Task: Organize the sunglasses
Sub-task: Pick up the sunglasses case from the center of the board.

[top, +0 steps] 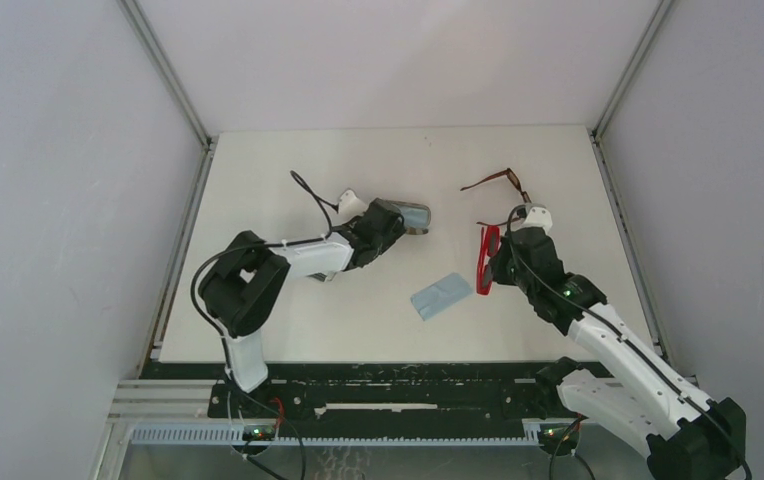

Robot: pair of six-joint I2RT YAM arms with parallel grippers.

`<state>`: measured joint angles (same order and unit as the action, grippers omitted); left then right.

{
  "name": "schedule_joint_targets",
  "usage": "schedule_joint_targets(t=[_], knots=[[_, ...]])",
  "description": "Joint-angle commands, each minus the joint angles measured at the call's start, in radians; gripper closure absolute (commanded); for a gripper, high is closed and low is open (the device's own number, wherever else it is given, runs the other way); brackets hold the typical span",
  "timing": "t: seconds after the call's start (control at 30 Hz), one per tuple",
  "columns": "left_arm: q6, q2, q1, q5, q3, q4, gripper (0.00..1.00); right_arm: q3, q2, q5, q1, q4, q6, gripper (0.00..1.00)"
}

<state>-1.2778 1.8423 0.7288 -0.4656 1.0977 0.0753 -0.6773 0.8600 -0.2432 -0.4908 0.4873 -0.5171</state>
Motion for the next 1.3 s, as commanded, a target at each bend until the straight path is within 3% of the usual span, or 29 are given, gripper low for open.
schedule_joint_targets(t=[0.0,0.43,1.07,1.27], knots=[[-0.032,0.037,-0.023,0.022,0.091,-0.057,0.25,0.006,-0.022,-0.015,0.016,-0.005,0.001,1.0],[-0.007,0.081,-0.06,0.06,0.112,-0.069,0.33,0.011,-0.032,-0.004,0.028,-0.004,0.004,1.0],[0.233,0.055,-0.095,0.158,0.124,-0.071,0.65,0.012,-0.035,-0.006,0.035,-0.008,0.005,1.0],[0.289,0.025,-0.097,0.179,0.116,-0.065,0.7,0.013,-0.04,-0.002,0.035,-0.009,0.005,1.0]])
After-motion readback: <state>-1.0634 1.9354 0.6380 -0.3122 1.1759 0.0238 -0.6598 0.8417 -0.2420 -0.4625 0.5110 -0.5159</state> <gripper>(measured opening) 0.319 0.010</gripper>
